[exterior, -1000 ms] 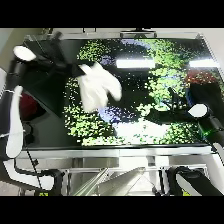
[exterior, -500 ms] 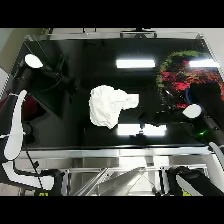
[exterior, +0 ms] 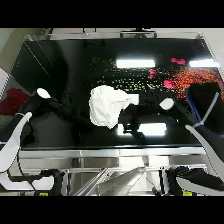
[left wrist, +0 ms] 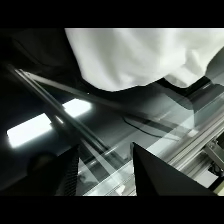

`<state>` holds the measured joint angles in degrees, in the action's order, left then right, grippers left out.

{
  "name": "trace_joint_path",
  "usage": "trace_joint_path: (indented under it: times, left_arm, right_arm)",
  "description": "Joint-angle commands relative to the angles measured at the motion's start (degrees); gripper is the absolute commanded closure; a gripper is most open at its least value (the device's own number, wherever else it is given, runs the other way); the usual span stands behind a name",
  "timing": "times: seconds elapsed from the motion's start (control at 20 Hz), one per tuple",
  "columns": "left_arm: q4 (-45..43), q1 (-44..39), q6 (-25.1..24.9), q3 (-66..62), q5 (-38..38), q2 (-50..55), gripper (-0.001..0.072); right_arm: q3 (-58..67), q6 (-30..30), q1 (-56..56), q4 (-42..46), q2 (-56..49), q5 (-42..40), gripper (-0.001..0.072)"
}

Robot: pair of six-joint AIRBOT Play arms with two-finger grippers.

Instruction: Fold the shirts.

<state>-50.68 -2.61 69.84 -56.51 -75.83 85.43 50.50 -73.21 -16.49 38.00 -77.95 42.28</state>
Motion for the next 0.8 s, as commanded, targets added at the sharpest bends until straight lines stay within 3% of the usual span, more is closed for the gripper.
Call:
trace_joint_path:
  times: [0.0, 0.4, 0.5, 0.6, 0.65, 0.7, 0.75]
  left_arm:
    - [2.0, -3.7, -0.4, 8.5, 11.1, -2.8, 0.0364]
    - [2.9, -11.6, -0.1, 10.3, 29.6, -2.7, 0.0363]
    - [3.6, -11.6, 0.3, 10.2, 32.9, -2.6, 0.0363]
    - [7.0, -11.5, 0.3, 10.2, 35.1, -2.5, 0.0364]
    - [8.5, -11.5, 0.2, 10.2, 35.8, -2.5, 0.0365]
    - [9.8, -11.6, 0.2, 10.2, 36.0, -2.5, 0.0365]
    - [10.8, -11.6, 0.0, 10.2, 36.0, -2.5, 0.0369]
  right_arm:
    - [12.4, 5.2, 0.6, -2.3, -11.9, 1.0, 0.0211]
    - [26.3, 5.2, 0.6, -5.0, -24.1, 6.0, 0.0222]
    - [26.3, 5.7, 0.6, -6.3, -24.1, 6.8, 0.0518]
    - [26.3, 6.9, 0.6, -6.4, -24.1, 8.5, 0.0527]
    - [26.3, 7.2, 0.6, -6.4, -24.1, 9.3, 0.0566]
    - [26.3, 7.3, 0.6, -6.4, -24.1, 9.9, 0.0673]
    - [26.3, 7.3, 0.6, -6.4, -24.1, 10.5, 0.0688]
